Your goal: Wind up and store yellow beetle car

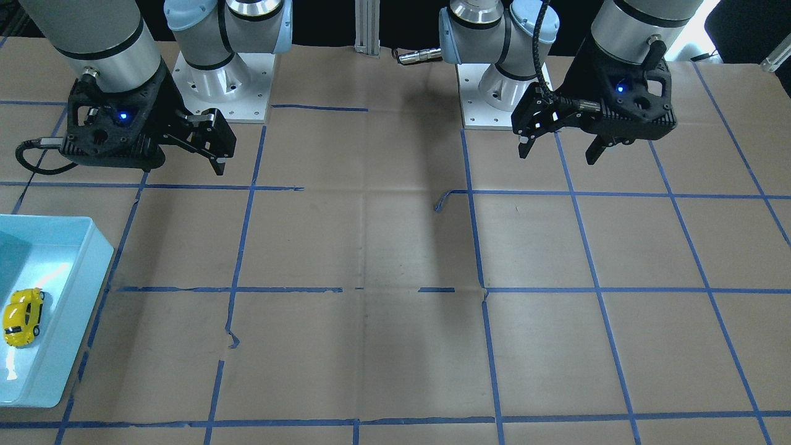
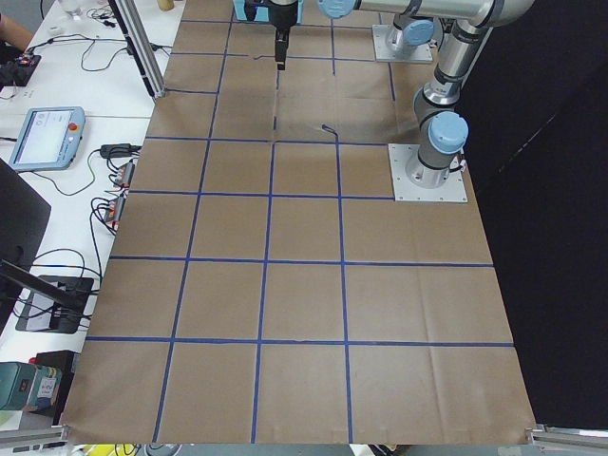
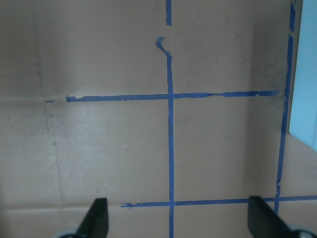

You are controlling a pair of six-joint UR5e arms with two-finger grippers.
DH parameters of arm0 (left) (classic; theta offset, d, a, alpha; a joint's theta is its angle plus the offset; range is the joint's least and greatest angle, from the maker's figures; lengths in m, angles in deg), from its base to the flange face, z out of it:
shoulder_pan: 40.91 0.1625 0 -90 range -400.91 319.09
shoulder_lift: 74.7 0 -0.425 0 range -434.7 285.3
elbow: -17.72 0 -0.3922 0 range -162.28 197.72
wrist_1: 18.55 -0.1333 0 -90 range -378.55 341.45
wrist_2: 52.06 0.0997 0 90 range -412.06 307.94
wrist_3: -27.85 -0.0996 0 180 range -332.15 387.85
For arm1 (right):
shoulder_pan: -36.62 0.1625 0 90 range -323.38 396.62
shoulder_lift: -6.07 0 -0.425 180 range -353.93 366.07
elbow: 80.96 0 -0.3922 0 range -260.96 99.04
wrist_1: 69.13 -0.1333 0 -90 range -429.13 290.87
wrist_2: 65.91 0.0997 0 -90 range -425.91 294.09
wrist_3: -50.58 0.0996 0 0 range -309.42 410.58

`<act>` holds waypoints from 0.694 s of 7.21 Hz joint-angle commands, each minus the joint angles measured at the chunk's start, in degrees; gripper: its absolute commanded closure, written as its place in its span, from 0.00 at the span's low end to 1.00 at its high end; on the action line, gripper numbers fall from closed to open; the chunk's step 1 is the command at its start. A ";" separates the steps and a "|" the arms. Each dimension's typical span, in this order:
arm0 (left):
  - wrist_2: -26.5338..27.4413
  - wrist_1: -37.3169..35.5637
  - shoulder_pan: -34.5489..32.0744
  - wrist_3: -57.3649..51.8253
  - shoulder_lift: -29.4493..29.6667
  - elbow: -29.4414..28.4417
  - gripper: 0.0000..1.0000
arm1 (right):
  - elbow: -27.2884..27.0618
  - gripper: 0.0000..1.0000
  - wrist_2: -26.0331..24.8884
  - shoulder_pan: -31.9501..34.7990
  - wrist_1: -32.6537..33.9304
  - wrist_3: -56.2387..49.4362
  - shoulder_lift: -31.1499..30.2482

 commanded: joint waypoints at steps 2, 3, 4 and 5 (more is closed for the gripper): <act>0.06 0.00 0.00 0.00 0.19 0.00 0.01 | -0.16 0.00 0.57 0.26 0.37 -0.02 0.56; 0.06 0.00 0.00 0.00 0.19 0.00 0.01 | -0.16 0.00 0.31 0.17 0.37 -0.19 0.05; 0.06 0.00 0.00 0.00 0.19 0.00 0.01 | 0.01 0.00 -0.04 -0.09 0.28 -0.28 -0.05; 0.06 0.00 0.00 0.00 0.19 0.00 0.01 | 0.01 0.00 -0.39 -0.18 0.28 -0.28 -0.22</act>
